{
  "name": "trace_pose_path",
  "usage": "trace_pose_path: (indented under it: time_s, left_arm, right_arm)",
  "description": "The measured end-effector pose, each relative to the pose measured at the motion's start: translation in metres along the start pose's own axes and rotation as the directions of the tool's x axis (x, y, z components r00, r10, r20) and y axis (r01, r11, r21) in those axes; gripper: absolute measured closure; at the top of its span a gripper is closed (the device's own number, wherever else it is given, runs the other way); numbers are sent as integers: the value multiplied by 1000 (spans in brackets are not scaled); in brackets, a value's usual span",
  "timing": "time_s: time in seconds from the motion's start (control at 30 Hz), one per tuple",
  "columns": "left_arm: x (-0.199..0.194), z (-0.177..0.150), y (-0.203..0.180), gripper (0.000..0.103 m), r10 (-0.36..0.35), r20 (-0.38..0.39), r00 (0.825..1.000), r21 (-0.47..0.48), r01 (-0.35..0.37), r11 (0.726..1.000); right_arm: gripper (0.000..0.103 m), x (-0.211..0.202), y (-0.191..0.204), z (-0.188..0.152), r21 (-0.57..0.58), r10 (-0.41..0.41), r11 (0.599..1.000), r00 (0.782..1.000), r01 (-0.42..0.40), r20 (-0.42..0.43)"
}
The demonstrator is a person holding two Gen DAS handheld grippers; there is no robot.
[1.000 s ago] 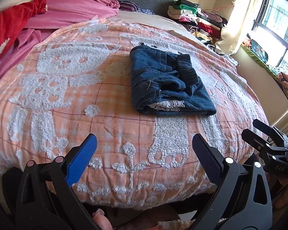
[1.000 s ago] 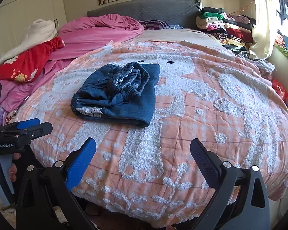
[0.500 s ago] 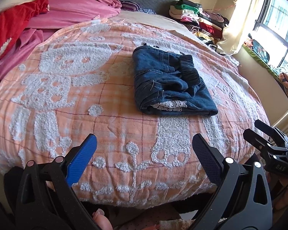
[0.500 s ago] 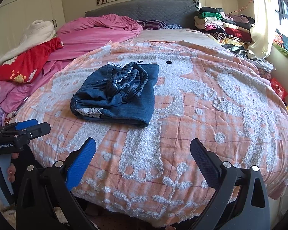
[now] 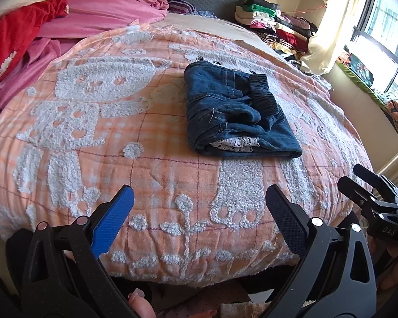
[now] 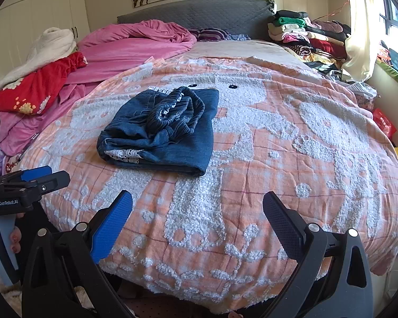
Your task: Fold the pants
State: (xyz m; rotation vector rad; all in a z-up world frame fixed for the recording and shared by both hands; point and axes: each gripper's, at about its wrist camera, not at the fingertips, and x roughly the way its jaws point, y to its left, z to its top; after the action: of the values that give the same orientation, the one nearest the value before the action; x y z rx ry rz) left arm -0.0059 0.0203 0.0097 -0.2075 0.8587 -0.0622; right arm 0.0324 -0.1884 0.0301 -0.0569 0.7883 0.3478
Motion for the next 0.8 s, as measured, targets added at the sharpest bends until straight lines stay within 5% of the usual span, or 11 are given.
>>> trace_pose_path:
  time_s: [0.8]
  left_arm:
    - [1,2,2,10,1,-6,1000,-2,-1,1000]
  right_arm:
    - [5,2,-2,-1,30,-25,999,1000,25,-1]
